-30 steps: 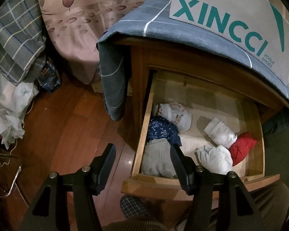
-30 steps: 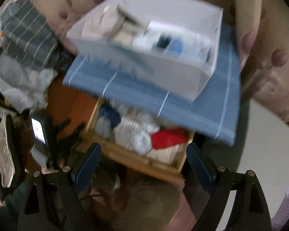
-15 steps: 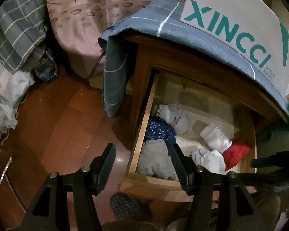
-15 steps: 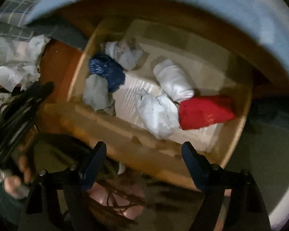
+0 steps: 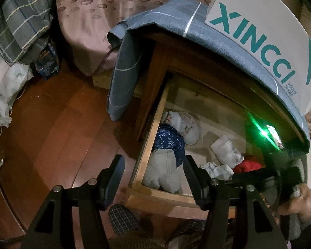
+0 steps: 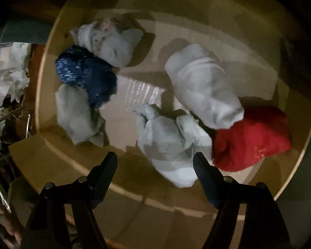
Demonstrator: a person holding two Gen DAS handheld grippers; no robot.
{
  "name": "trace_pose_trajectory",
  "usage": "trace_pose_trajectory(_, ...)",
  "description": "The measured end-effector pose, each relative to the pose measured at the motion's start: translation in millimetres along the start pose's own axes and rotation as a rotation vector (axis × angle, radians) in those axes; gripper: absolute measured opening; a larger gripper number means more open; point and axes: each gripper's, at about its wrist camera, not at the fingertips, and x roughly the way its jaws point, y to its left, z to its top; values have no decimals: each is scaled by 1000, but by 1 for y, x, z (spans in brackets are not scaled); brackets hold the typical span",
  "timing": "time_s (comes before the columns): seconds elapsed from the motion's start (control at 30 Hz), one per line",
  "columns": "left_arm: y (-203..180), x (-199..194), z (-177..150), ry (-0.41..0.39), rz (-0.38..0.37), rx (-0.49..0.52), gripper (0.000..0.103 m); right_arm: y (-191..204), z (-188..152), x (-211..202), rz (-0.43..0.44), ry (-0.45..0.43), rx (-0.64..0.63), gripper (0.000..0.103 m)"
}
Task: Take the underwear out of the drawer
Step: 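Grasp the white rolled underwear in the drawer with the right tool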
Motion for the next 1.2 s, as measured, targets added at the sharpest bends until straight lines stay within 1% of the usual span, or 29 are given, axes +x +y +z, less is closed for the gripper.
trace_pose_trajectory(0.23, -1, 4, -1, 19, -4, -1, 60, 1, 13, 16, -59, 35, -34, 74)
trace_pose_trajectory(0.27, -1, 4, 0, 19, -4, -1, 60, 2, 15, 19, -74, 43, -42, 74)
trace_pose_trajectory(0.33, -2, 4, 0, 20, -2, 1, 60, 5, 18, 24, -90, 58, -61, 81)
trace_pose_trajectory(0.47, -2, 5, 0, 25, 4, 3, 60, 14, 24, 34, -140, 83, -100, 82)
trace_pose_trajectory(0.57, -3, 7, 1, 30, 4, 3, 60, 17, 23, 39, -158, 96, -129, 82)
trace_pose_trajectory(0.67, -2, 7, 1, 31, 6, 3, 60, 13, 22, 40, -163, 95, -132, 76)
trace_pose_trajectory(0.73, -3, 7, 1, 33, 6, 4, 60, 12, 20, 40, -166, 89, -140, 68)
trace_pose_trajectory(0.77, -3, 7, 1, 35, 6, 5, 60, 12, 19, 39, -168, 83, -144, 66)
trace_pose_trajectory(0.87, -2, 8, 1, 39, 5, 3, 60, 9, 8, 33, -143, 53, -119, 60)
trace_pose_trajectory(1.0, -2, 12, 1, 62, -6, 1, 60, 1, -1, 27, -105, 16, -86, 53)
trace_pose_trajectory(1.07, -3, 14, 0, 69, -7, 5, 60, -5, -6, 21, -72, -5, -55, 51)
trace_pose_trajectory(1.13, -4, 14, 0, 69, -6, 9, 60, -7, -15, 11, -28, -27, -24, 44)
trace_pose_trajectory(1.2, -4, 15, 0, 74, -5, 12, 60, -12, -20, 2, 14, -50, 10, 42)
